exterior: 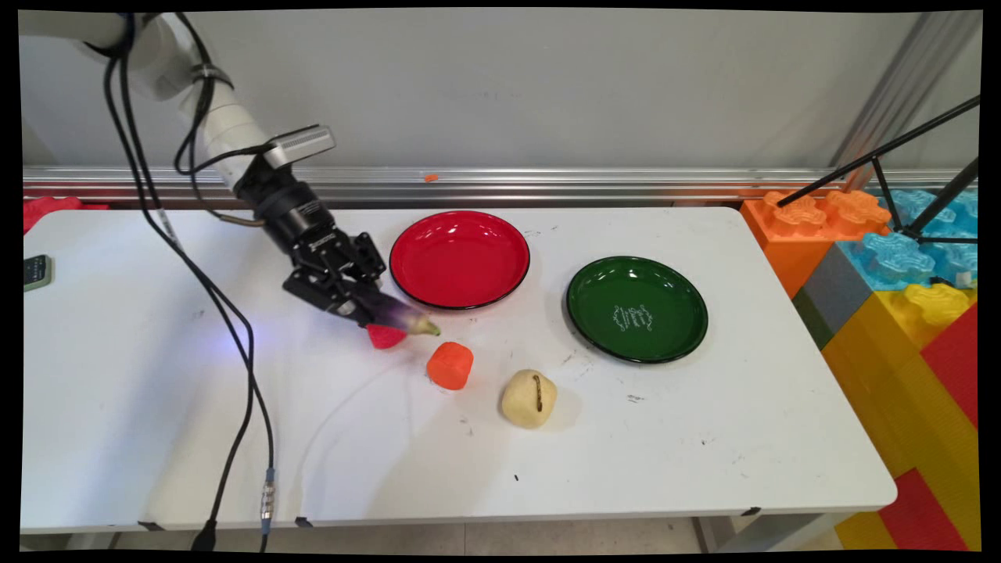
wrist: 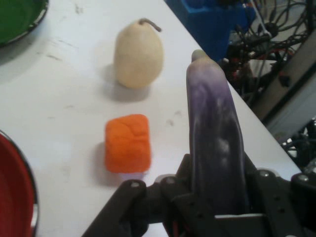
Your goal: Place the picked object on the table
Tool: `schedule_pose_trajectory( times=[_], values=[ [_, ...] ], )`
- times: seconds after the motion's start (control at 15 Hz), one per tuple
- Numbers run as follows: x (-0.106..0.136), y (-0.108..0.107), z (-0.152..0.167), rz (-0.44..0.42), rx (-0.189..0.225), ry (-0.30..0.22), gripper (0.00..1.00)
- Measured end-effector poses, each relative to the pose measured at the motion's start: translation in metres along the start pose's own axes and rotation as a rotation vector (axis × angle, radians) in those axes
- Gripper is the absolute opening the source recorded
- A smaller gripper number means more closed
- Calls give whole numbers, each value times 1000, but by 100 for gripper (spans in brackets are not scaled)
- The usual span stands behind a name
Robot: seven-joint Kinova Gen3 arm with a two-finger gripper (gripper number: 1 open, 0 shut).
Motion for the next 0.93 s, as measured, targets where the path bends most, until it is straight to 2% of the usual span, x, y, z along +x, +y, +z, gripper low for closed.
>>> schedule_pose_trajectory(
  times=[0.4,0.93],
  values=[
    [-9,25,13,-5,-48,-3,0],
    [-5,27,43,-16,-63,7,0]
  ],
)
